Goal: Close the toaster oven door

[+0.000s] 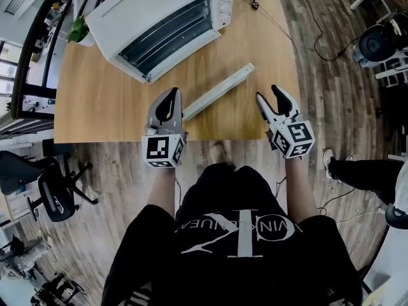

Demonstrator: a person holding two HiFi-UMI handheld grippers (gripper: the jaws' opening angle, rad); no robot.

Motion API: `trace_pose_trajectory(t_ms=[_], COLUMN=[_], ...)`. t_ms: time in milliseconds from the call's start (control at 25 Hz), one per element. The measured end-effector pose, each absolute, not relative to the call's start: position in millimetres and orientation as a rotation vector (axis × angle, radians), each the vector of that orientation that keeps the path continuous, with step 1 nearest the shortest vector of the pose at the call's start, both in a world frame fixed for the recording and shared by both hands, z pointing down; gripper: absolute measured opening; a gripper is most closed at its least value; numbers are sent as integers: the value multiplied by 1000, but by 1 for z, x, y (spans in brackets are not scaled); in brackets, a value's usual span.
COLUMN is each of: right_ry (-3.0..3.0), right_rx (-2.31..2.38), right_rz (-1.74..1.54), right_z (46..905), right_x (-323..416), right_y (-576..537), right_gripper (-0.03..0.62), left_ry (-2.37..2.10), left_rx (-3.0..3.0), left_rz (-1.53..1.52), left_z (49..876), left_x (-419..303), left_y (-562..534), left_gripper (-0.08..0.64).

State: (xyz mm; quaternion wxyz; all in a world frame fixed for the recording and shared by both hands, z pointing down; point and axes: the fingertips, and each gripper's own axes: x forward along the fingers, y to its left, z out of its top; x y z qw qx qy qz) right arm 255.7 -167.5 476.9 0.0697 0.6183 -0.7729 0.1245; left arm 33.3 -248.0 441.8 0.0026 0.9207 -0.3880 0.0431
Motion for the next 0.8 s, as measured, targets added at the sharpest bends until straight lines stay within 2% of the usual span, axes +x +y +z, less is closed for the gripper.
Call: trace_pose_trajectory(t_ms=[800], right_ry=[-2280], right_rx=[1605], right_rz=[537], right_z=[549], right_x=[265], right_y=[-218], right_gripper=[193], left_ry=[-1383], left_rx=[2699], left_rz=[170], left_z=[468], left_x=[34], left_y=[-263], left_gripper=[11])
